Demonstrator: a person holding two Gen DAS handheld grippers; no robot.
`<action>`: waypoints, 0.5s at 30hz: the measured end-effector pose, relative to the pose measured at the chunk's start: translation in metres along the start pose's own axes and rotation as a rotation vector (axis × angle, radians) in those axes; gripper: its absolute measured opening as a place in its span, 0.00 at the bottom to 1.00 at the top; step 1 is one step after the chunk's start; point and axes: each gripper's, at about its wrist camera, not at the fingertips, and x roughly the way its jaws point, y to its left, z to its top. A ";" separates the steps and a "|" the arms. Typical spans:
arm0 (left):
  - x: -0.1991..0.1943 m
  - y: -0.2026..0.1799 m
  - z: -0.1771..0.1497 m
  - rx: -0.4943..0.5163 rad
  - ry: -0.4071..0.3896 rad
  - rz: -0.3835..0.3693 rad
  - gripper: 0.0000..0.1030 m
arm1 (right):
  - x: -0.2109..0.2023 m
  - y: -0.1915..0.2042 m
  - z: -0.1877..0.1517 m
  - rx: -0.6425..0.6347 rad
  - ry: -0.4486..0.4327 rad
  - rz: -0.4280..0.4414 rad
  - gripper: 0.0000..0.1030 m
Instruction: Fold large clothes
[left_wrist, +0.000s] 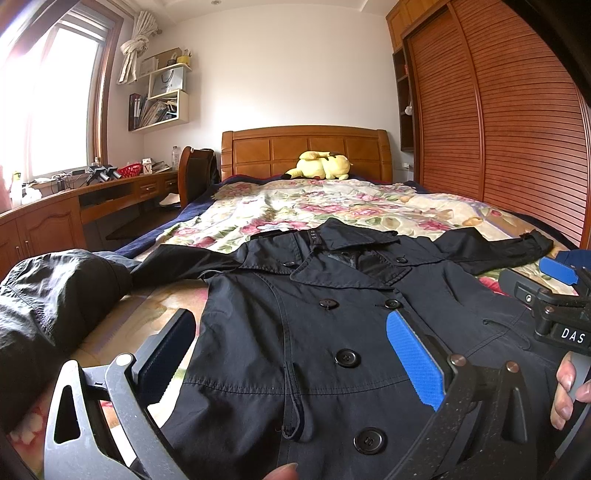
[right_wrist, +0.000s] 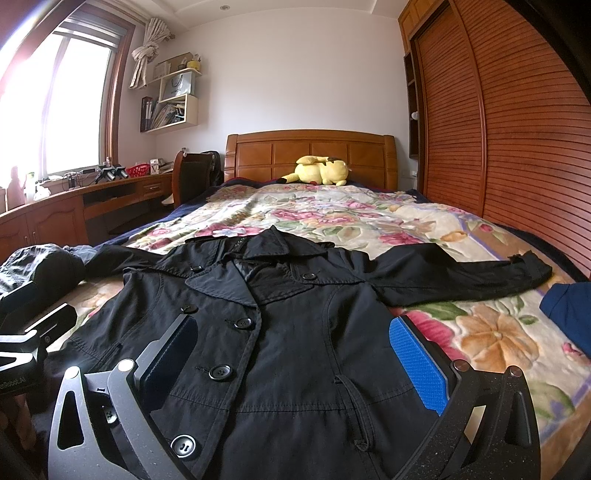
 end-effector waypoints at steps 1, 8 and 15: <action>0.000 0.000 0.000 0.000 0.000 0.000 1.00 | 0.000 0.000 0.000 0.000 0.000 0.000 1.00; 0.000 0.000 0.000 0.001 -0.001 0.001 1.00 | 0.000 0.000 0.000 -0.001 0.000 0.000 1.00; 0.000 0.000 0.000 -0.001 -0.001 -0.001 1.00 | -0.002 -0.001 0.000 -0.005 0.002 0.003 1.00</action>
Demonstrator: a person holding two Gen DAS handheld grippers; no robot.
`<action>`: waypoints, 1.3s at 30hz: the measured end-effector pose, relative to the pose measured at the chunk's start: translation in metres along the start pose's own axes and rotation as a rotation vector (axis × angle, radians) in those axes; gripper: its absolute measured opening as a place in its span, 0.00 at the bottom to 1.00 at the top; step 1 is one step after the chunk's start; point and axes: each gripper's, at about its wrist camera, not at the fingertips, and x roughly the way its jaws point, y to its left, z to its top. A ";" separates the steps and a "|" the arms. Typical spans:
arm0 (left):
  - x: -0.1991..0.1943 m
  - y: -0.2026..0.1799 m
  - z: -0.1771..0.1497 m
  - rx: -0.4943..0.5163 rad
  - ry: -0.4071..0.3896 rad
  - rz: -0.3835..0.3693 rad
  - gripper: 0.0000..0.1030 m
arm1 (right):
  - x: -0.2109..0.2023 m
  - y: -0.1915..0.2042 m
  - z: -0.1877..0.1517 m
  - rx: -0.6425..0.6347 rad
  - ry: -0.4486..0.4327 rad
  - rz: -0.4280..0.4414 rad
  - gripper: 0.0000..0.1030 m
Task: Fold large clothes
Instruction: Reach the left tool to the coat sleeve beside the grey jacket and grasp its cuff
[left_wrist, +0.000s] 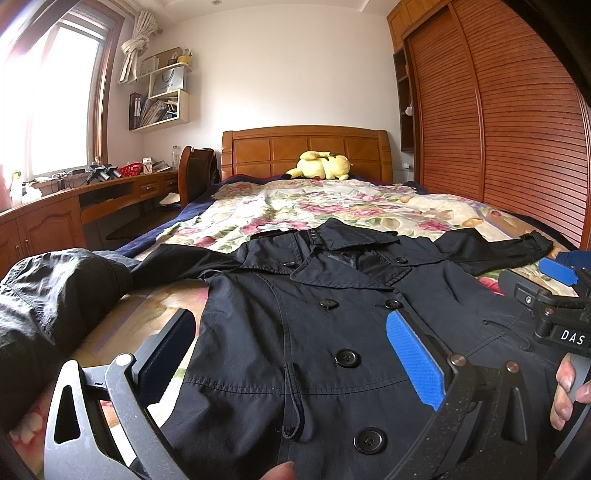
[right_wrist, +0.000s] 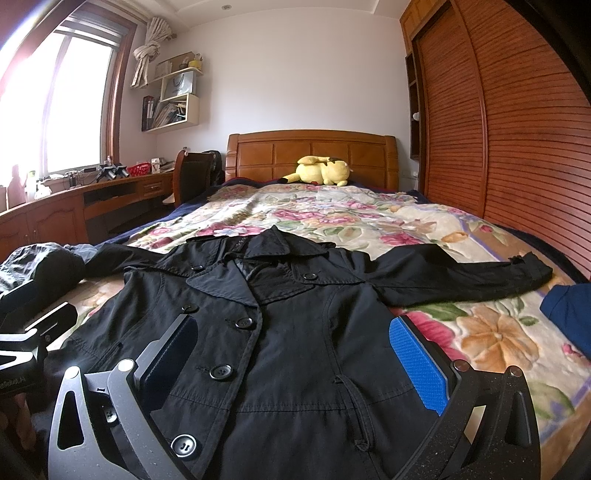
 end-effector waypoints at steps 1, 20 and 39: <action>0.000 0.000 0.000 0.000 0.000 0.001 1.00 | 0.000 0.000 0.000 0.000 0.000 0.000 1.00; 0.016 0.034 0.042 0.044 0.140 -0.063 1.00 | -0.005 0.006 0.022 -0.046 0.006 0.143 1.00; 0.098 0.150 0.064 0.087 0.322 0.083 0.90 | 0.082 0.036 0.060 -0.043 0.149 0.336 1.00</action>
